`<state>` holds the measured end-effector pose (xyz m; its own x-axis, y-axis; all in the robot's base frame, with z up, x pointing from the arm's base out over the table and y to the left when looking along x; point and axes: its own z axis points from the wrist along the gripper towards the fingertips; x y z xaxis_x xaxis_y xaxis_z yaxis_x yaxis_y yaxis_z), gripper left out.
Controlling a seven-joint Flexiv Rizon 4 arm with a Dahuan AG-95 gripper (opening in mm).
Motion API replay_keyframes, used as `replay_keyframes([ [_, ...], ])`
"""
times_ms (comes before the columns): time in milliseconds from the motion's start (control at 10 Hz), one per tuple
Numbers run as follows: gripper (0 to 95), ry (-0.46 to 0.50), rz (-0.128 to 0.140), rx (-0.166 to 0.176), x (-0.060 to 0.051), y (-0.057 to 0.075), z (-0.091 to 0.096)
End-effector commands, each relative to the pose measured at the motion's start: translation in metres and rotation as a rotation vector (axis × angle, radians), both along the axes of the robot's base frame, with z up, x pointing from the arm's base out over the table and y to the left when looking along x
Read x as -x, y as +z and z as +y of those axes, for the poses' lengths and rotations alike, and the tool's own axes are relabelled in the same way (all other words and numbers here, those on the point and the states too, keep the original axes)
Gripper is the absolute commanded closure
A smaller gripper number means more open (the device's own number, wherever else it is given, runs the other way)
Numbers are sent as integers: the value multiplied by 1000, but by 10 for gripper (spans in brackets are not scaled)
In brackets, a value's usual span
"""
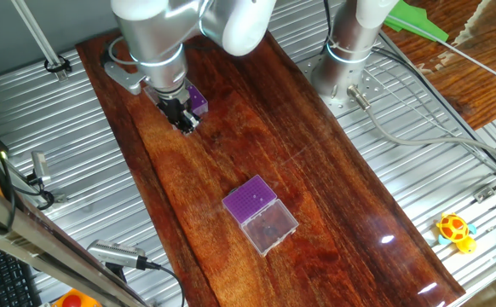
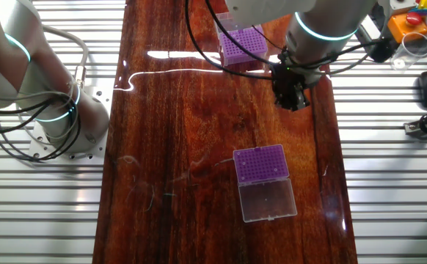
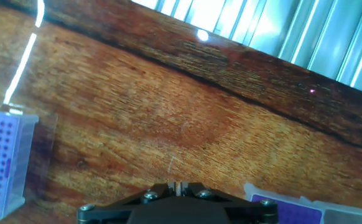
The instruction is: Transfer all small pipette tips from one holder to another
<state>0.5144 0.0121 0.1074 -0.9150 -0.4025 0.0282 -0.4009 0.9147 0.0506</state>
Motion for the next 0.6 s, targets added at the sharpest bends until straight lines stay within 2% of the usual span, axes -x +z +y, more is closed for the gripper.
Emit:
replay_keyframes([
  [100, 950, 193, -13, -42, 0, 0, 0],
  [600, 950, 189, -14, -46, 0, 0, 0],
])
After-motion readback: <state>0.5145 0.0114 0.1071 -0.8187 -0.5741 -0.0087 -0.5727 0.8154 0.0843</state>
